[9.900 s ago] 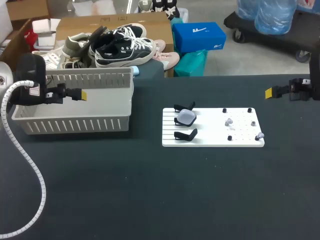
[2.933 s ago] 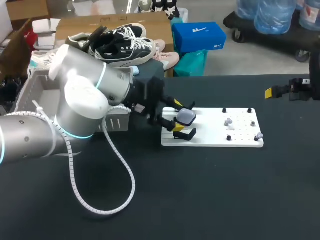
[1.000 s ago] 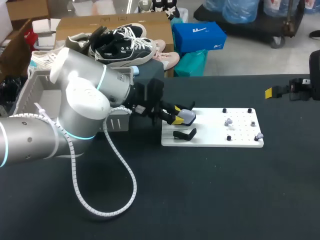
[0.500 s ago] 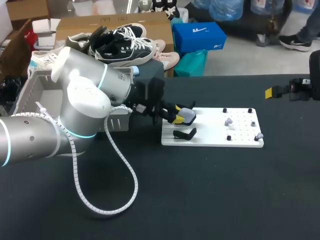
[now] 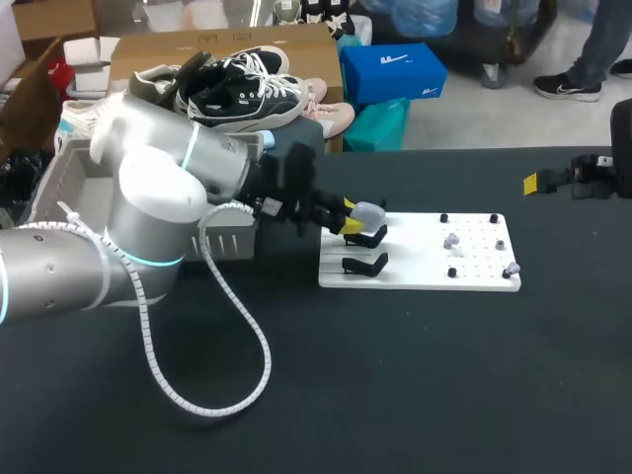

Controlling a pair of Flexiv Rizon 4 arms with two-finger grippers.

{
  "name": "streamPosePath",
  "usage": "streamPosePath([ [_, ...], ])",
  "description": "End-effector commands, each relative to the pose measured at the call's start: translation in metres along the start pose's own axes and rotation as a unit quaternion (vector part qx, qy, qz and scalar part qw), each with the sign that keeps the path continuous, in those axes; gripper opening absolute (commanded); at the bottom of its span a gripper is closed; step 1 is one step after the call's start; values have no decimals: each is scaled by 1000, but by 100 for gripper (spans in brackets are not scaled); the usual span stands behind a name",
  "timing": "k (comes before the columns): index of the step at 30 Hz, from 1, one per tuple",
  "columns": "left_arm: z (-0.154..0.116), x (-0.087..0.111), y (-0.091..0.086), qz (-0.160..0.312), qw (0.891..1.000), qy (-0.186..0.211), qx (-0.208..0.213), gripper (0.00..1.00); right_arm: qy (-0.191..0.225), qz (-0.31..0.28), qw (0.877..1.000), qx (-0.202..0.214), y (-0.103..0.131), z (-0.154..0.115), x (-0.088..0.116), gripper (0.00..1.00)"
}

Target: Pick up each earbud case from the left stands, insert the matching earbuds, close the lid, and place the case in the box.

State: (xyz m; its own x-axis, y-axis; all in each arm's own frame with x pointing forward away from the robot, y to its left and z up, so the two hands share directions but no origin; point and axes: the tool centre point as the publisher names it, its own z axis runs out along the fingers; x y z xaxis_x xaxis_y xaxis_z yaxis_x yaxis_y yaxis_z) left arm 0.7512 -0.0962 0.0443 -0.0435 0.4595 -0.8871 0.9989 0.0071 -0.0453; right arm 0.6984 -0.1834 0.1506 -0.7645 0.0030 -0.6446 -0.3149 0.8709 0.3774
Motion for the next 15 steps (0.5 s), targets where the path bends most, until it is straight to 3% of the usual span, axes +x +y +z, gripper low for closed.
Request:
streamPosePath([
  [1,-15,-11,-12,7,1000,-9,-4,0,0,0,1000,0,-1,0,0,100],
  [6,-23,-31,-17,16,1000,-14,8,0,0,0,1000,0,-1,0,0,100],
  [15,-18,-52,-9,33,999,26,-25,0,24,-39,999,-19,14,17,-10,100],
])
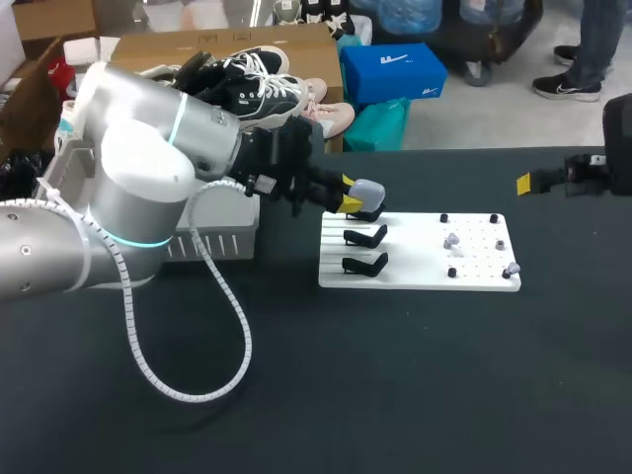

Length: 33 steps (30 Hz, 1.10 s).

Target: Pick up each earbud case from the left stands, insert the matching earbuds, close the lid, and place the case in the box.

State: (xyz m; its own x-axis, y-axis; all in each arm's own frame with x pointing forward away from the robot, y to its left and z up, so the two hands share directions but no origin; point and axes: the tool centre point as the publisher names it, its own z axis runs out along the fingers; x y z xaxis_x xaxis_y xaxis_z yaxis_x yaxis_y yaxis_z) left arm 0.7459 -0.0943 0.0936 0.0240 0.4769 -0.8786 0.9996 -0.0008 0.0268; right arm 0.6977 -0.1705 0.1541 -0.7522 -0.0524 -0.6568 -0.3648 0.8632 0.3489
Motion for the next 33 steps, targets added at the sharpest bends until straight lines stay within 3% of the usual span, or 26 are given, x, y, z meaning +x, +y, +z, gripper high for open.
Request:
streamPosePath([
  [1,7,-11,-1,-3,1000,18,-12,0,25,-19,999,-9,4,16,-9,100],
  [9,17,-24,5,-20,999,21,-27,0,56,-60,996,-33,29,29,-10,100],
  [22,28,-43,13,-3,999,28,-29,0,100,-119,985,-72,102,54,13,100],
  [33,30,-49,-6,-5,1000,2,-11,0,114,-126,983,-72,109,67,18,100],
])
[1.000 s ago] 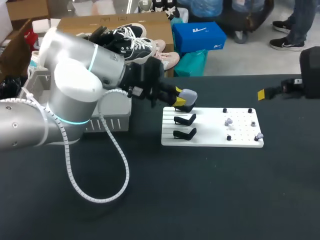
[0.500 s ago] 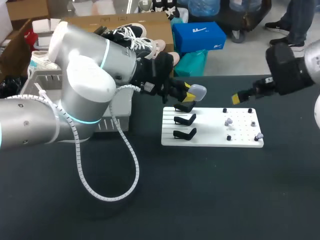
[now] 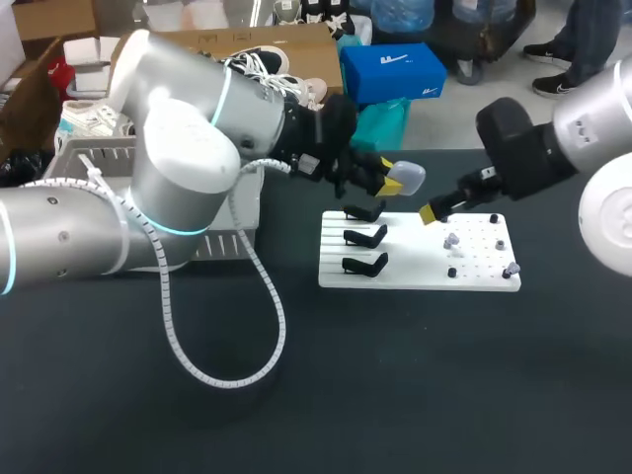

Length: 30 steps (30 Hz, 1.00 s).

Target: Pick up each earbud case from the left stands, insert the matching earbuds, close the lid, and place the case in the box.

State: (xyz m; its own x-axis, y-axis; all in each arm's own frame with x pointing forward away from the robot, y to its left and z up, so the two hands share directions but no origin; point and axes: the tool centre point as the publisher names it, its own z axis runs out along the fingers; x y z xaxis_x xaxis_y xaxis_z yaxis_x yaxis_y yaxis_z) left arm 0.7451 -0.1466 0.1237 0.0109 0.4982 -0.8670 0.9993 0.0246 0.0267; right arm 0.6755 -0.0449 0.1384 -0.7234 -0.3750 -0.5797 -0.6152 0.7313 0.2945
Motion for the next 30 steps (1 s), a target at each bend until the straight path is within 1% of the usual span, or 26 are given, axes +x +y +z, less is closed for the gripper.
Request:
streamPosePath([
  [1,-2,2,-9,2,1000,-13,1,0,2,1,1000,-2,-4,5,-4,100],
  [6,-4,3,-15,2,1000,-18,8,0,-2,4,1000,1,-6,5,-6,100],
  [13,-2,1,-24,20,1000,-11,19,0,-5,10,1000,1,-9,7,-9,100],
  [22,-3,-4,-36,30,999,-20,33,0,-4,12,1000,0,-13,9,-13,100],
  [30,-5,-5,-43,35,998,-26,43,0,-14,16,1000,6,-18,3,-15,100],
])
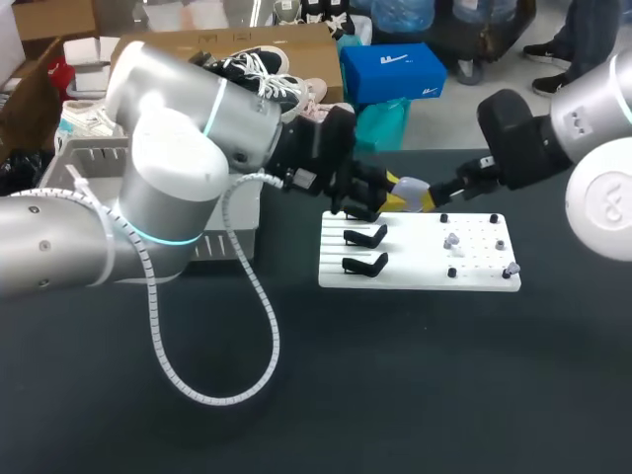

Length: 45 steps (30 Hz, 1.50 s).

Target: Pick up each earbud case from the left stands, insert the matching earbuds, close the lid, and place the case in the box.

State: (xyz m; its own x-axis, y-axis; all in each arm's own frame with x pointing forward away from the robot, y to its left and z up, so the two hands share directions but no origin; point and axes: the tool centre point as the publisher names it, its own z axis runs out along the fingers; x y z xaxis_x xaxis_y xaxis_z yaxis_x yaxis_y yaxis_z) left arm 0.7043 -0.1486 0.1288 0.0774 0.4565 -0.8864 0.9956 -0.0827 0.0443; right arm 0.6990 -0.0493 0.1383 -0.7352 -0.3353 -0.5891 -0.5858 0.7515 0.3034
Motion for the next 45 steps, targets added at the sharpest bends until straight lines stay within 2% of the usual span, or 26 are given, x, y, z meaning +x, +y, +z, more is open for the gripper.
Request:
streamPosePath([
  [1,-3,0,-4,2,1000,-4,1,0,-2,-2,1000,-1,-1,-2,0,100],
  [19,1,5,-19,6,1000,-8,26,0,-22,-5,1000,11,-6,-13,-9,100],
  [21,2,8,-20,5,999,-16,28,0,-32,-4,999,18,-7,-19,-9,100],
  [25,1,13,-9,0,998,-67,14,0,-37,2,997,61,-13,-32,-5,100],
  [29,-2,15,1,20,995,-98,-25,0,-33,5,995,89,-18,-43,4,100],
  [36,-2,14,14,41,987,-140,-60,0,-22,-3,992,125,-27,-55,20,100],
  [38,-1,14,15,41,985,-156,-60,0,-19,-5,991,132,-30,-58,24,100],
  [42,1,13,16,37,984,-162,-64,0,-13,-2,990,140,-36,-61,31,100],
  [45,2,12,14,34,983,-176,-43,0,-12,0,990,141,-38,-62,34,100],
])
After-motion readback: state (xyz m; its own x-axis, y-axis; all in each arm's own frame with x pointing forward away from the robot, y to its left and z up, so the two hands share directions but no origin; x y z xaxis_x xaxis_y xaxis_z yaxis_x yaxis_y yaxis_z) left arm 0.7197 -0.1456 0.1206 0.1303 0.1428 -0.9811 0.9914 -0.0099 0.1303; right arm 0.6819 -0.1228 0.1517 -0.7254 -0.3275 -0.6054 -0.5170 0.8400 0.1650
